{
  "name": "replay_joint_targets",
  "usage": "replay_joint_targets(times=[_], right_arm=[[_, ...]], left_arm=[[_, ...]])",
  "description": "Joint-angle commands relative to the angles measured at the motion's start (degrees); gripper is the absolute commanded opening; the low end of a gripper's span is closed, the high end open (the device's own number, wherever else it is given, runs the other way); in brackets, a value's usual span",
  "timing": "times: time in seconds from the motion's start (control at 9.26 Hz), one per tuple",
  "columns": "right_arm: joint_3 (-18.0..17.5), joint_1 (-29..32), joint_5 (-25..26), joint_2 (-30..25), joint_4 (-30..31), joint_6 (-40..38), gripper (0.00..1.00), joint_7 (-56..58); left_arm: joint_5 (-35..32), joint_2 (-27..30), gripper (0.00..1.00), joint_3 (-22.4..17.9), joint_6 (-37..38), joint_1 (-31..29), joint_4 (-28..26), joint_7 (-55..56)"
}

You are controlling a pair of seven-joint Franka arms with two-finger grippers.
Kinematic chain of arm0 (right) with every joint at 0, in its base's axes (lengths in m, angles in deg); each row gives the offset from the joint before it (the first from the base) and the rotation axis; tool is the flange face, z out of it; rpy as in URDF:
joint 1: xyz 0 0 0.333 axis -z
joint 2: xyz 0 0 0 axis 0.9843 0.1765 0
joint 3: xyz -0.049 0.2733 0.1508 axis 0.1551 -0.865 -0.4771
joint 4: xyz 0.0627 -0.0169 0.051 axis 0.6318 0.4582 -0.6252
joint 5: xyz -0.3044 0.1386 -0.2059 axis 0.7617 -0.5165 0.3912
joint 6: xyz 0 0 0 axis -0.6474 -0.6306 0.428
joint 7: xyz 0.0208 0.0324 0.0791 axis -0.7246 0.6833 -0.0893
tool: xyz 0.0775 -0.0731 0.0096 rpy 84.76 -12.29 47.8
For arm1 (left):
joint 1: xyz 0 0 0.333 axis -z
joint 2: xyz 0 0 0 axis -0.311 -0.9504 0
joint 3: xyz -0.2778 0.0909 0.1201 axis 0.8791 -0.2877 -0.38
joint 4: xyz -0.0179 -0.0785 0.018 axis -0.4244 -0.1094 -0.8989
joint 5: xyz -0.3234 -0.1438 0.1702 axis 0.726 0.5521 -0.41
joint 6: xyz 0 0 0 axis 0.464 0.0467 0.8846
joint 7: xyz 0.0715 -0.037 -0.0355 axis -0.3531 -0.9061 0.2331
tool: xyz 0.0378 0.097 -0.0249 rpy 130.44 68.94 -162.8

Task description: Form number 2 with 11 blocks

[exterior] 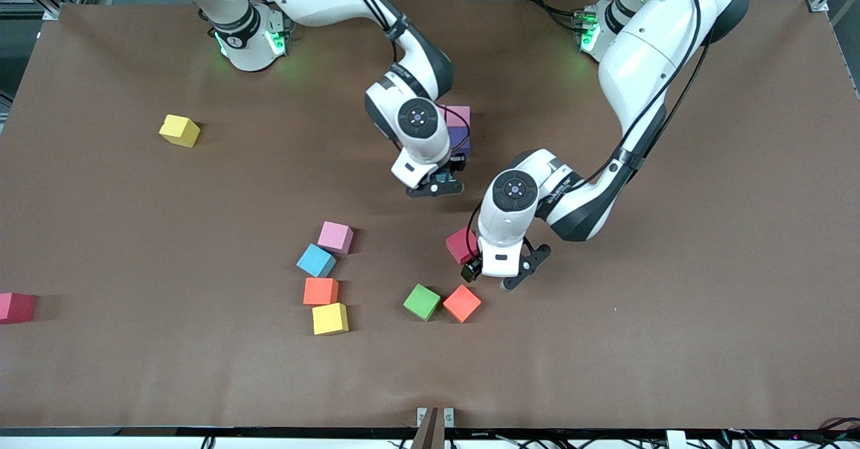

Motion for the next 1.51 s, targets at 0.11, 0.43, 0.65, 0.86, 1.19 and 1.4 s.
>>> replay_joint_targets(times=[0.11, 0.43, 0.65, 0.86, 1.19, 1.4], right_arm=[[0.2, -0.8, -0.8, 3.2, -4.5, 0.5, 0.00, -4.0], [0.2, -1.4, -0.7, 4.7, -6.3, 0.4, 0.00, -6.3], [0.1, -1.4, -0.9, 4.8, -6.3, 0.4, 0.00, -6.4], [-0.3, -1.5, -1.1, 4.9, -6.3, 0.1, 0.00, -6.6], [-1.1, -1.4, -0.9, 5.0, -6.3, -0.3, 0.00, -7.3], [-1.1, -1.4, -0.8, 4.9, -6.3, -0.6, 0.00, -7.5]], left_arm=[[2.3, 0.0, 1.00, -0.4, 0.5, -4.1, 1.8, 0.9], [1.7, 0.4, 1.00, -1.2, 0.8, -7.3, 1.6, 0.9], [2.0, 0.7, 1.00, -2.1, 0.8, -8.3, 1.5, 0.7], [1.9, 0.7, 1.00, -2.1, 0.8, -8.1, 1.5, 0.7], [2.0, 0.6, 1.00, -2.1, 0.8, -7.5, 1.5, 0.8], [2.0, 0.5, 1.00, -2.1, 0.8, -7.4, 1.5, 0.9]])
